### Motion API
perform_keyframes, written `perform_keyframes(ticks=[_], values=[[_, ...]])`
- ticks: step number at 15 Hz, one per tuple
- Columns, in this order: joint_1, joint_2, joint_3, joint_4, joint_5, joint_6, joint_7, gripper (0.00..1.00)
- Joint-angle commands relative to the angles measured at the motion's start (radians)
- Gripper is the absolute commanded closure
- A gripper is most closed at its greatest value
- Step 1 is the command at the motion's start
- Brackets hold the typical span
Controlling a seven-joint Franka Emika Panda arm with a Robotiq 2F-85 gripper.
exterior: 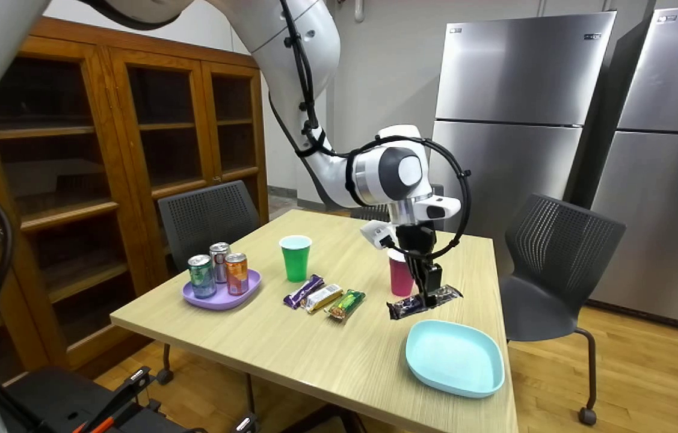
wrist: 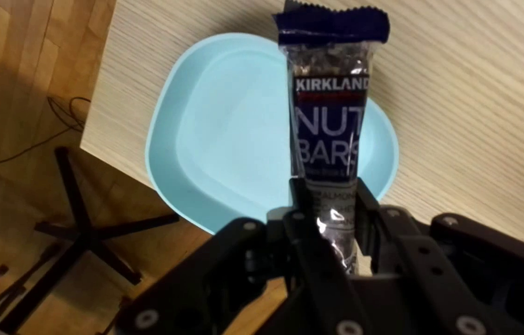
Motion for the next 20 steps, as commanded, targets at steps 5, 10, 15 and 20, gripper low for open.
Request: perform_keyframes(ticks=[5,10,15,20], values=[[-0.08,0.034,-0.002,0.011,0.009,-0.023,0.106,0.94],[-0.137,0.087,0.009,0.051,0.025,-0.036,0.113,0.94],[-0.18,0.15,0.027,0.11,0.066,-0.052,0.1,0.94],[-0.201,0.201,0.048,0.167,0.088,-0.076,0.09,0.94]])
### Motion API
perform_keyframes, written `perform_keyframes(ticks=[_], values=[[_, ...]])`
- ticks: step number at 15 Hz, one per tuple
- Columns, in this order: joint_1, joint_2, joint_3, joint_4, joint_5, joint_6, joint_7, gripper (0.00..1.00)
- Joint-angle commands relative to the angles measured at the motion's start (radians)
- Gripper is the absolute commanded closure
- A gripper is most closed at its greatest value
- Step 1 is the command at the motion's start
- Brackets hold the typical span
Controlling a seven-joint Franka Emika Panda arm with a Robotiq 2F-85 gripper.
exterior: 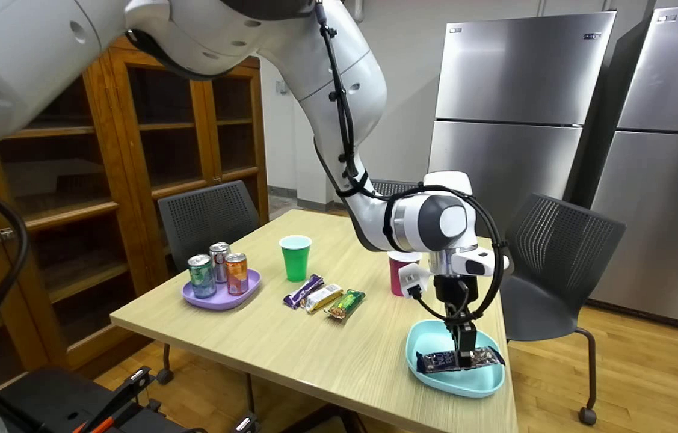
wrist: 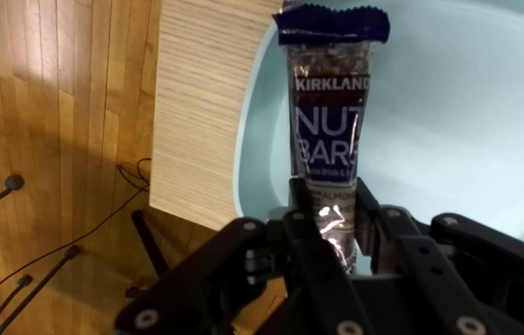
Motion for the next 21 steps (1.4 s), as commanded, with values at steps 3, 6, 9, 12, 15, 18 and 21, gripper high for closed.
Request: perform_keyframes(ticks=[3,6,9,12,15,18,21], values=[[-0.03,0.047,0.032,0.09,0.028,-0.067,-0.011,0.94],[-0.025,0.04,0.032,0.091,0.029,-0.075,-0.009,0.42],[-0.005,0.011,0.019,0.078,0.016,-0.067,-0.002,0.21],[0.027,-0.021,0.008,0.066,-0.007,-0.067,0.0,0.01],[0.061,-0.047,0.013,0.06,-0.033,-0.075,-0.008,0.0],[0.093,-0.069,0.026,0.052,-0.059,-0.092,-0.03,0.0],[0.119,-0.084,0.048,0.048,-0.089,-0.126,-0.068,0.0]])
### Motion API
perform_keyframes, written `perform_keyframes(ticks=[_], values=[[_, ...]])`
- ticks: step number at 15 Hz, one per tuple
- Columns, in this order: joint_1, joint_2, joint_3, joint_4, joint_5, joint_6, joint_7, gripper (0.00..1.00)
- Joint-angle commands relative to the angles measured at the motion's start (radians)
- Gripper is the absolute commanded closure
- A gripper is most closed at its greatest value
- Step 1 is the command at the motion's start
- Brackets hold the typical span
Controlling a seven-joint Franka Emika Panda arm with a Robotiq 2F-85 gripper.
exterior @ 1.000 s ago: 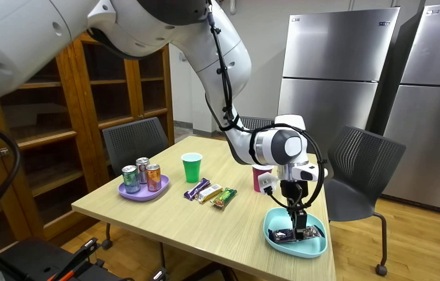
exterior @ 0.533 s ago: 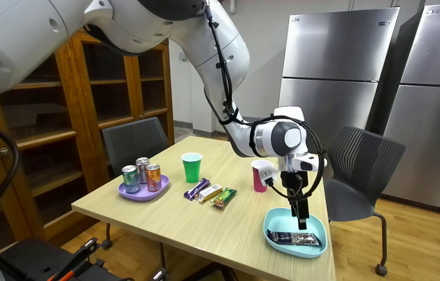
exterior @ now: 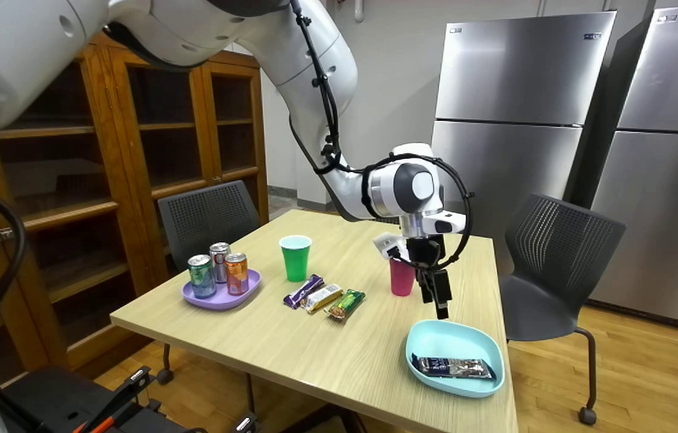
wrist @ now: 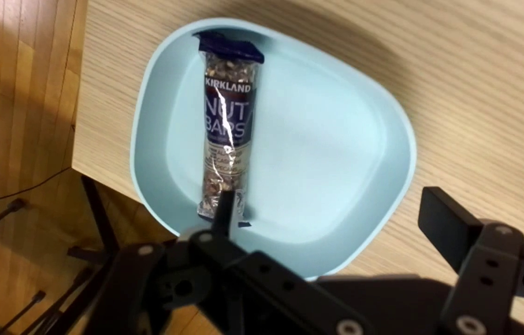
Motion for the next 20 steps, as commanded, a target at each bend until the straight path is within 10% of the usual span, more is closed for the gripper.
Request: perform_keyframes(ticks=[1,20], values=[[0.02,-0.054,0.033,-0.031,-0.044,-0.05,-0.058,0.0],[-0.073,-0.038,0.333,-0.017,0.005,-0.037,-0.697,0.0]])
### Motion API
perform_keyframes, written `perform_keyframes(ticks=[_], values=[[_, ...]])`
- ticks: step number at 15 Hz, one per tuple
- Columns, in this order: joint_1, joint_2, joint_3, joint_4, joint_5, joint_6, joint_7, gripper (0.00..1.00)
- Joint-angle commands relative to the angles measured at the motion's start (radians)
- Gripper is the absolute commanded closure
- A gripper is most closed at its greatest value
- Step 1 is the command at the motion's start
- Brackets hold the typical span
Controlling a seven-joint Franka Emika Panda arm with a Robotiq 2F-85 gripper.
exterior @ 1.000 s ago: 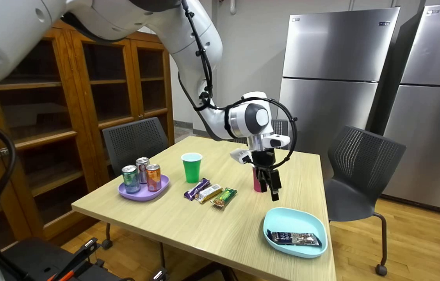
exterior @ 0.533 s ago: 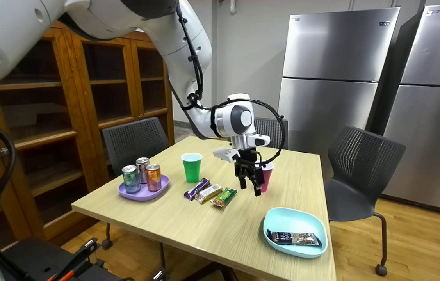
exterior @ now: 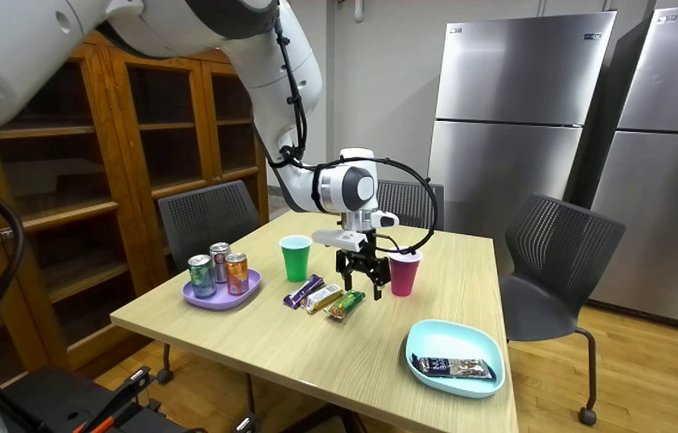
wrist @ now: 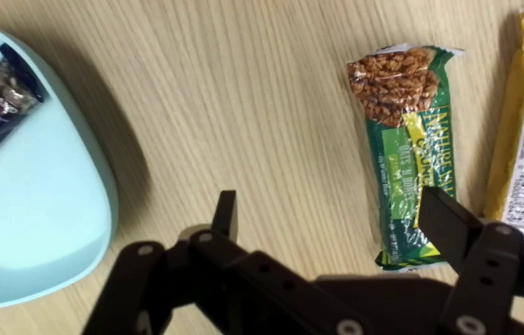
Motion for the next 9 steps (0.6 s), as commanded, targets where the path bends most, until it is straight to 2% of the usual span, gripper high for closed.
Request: perform_keyframes(ticks=[1,5,9], values=[[-0.083,-0.023,0.085,-0.013,0.04,-0.02,-0.196,0.0],[-0.102,-0.01,0.104,-0.007,0.029,-0.031,-0.305,0.0],[-0.061,0.003,0.079,-0.011,0.001,-0.021,-0.285,0.0]])
